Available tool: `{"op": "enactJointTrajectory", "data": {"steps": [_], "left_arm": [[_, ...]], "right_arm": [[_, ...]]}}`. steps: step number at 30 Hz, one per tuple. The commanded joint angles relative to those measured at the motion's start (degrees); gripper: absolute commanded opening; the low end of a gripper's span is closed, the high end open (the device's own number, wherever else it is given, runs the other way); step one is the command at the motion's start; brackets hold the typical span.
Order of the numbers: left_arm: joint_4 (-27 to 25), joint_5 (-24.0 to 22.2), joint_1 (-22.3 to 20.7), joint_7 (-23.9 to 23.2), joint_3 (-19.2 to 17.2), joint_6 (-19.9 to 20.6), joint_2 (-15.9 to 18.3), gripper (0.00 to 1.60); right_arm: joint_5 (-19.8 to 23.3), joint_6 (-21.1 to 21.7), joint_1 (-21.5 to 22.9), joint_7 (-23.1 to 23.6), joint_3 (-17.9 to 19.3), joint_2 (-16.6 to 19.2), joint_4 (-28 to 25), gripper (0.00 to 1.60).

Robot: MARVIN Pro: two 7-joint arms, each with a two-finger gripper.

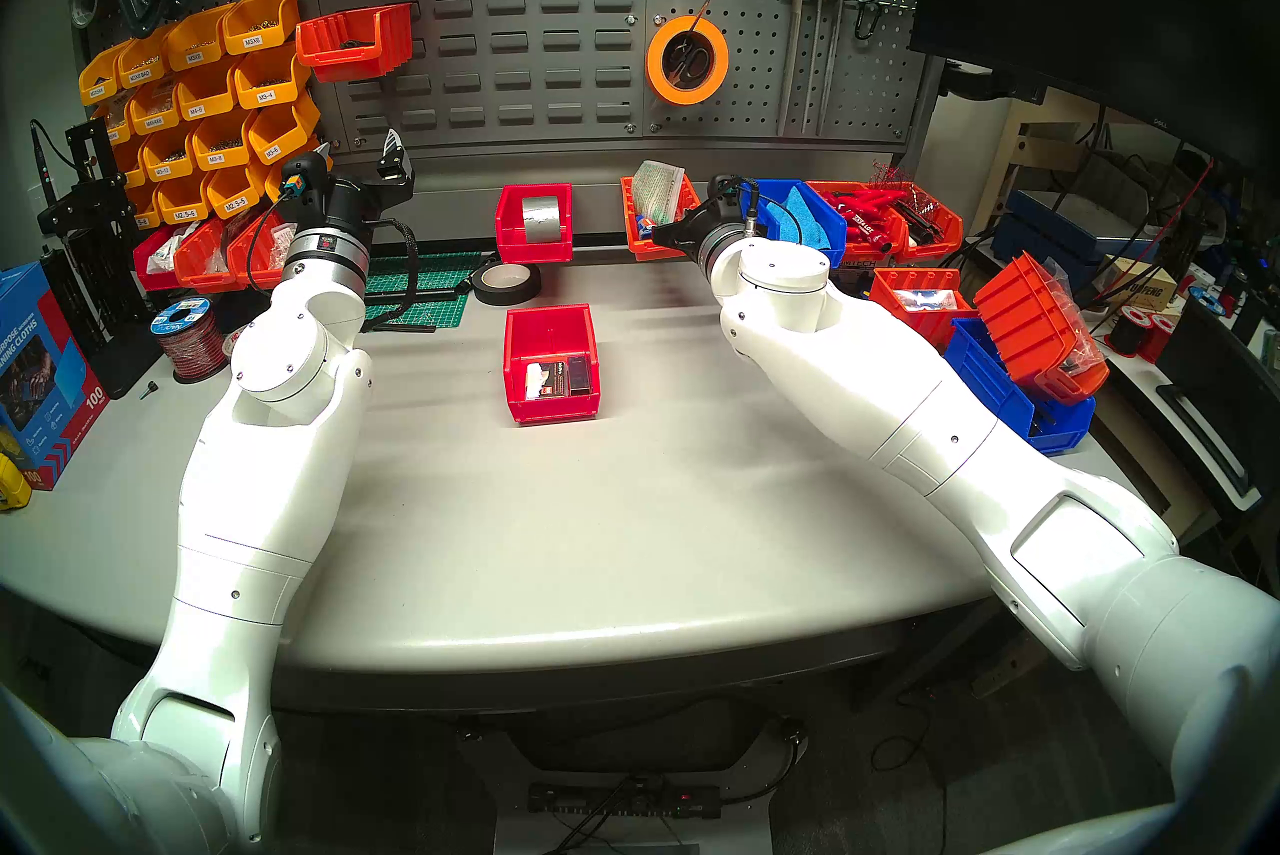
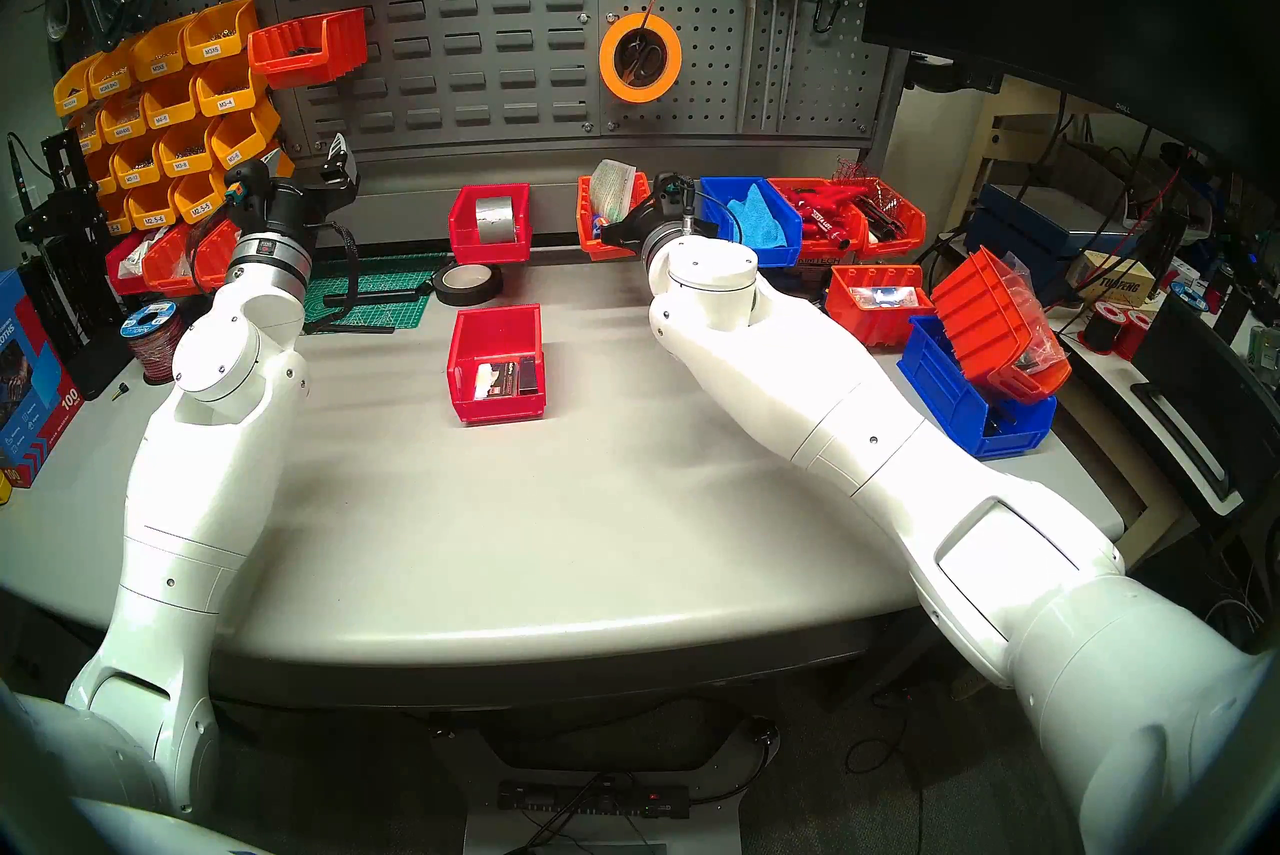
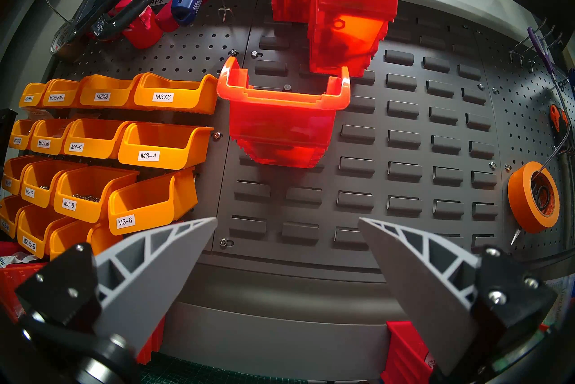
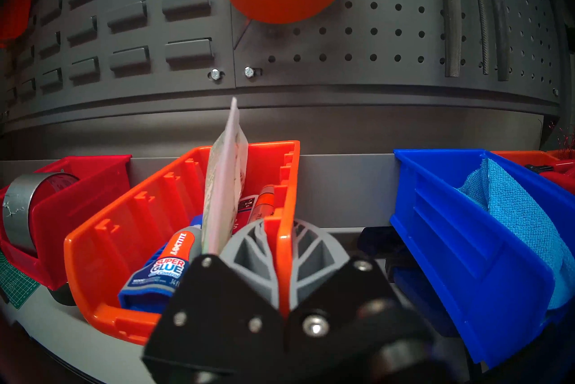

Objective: Hang all the unorganized tool boxes onto the wall

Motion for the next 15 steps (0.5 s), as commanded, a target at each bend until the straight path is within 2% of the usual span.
{"op": "enactJointTrajectory", "data": {"steps": [1,15], "left_arm": [[-0.53,-0.09,-0.6,0.02,-0.12,-0.01,-0.01,1.6],[-0.54,-0.1,-0.61,0.02,-0.13,0.01,-0.01,1.6]], "right_arm": [[1.54,2.39,2.35,-0.82,1.3,-1.31,0.03,0.0],[4.04,4.92,1.21,-3.34,1.49,-1.48,-1.55,0.0]]}}
